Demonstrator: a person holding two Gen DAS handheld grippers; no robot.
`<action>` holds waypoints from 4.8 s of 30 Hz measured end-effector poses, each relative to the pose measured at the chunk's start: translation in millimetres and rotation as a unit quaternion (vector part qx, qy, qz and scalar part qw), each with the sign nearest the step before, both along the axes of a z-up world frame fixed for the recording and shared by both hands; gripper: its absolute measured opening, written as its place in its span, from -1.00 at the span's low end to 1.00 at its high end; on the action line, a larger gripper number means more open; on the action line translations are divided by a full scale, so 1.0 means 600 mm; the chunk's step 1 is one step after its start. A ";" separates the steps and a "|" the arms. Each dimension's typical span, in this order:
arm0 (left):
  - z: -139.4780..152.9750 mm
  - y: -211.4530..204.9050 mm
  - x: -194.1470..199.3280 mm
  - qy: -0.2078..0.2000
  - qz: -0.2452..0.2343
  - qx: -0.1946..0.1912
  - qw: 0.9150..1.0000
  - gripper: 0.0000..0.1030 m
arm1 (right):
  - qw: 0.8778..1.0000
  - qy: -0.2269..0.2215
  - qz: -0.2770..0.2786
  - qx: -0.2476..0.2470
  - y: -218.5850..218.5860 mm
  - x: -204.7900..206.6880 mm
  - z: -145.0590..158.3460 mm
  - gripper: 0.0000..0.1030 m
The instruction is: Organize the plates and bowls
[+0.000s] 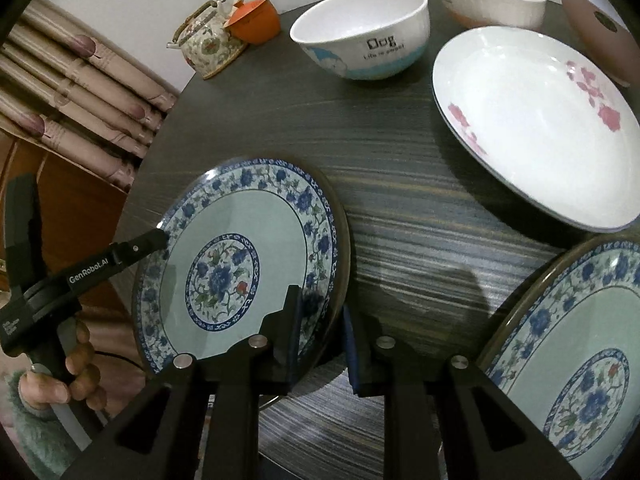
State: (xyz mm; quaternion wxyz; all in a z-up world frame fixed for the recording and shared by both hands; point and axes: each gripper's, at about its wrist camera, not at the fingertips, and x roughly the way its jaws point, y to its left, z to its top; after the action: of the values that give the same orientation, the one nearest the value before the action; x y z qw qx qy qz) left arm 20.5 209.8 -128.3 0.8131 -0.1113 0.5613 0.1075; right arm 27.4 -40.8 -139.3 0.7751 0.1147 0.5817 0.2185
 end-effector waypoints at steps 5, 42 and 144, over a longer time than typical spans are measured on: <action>-0.002 -0.007 0.001 0.006 -0.003 0.011 1.000 -0.61 | 1.000 -0.005 0.012 -0.015 0.013 -0.004 0.001 -0.59; 0.033 -0.232 -0.058 -0.095 -0.168 0.000 0.981 -0.45 | 0.996 -0.061 -0.064 -0.012 -0.095 -0.048 0.057 -0.23; -0.037 -0.391 -0.042 0.045 -0.215 -0.163 0.962 -0.61 | 0.984 0.011 -0.172 0.031 -0.433 -0.122 -0.008 -0.70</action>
State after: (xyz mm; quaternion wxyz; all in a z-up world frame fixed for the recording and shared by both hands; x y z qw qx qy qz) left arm -4.7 -24.5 -150.4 0.7615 -0.1143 0.6182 -0.1577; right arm -45.9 -300.4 -144.1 0.7905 0.2401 0.5548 0.0985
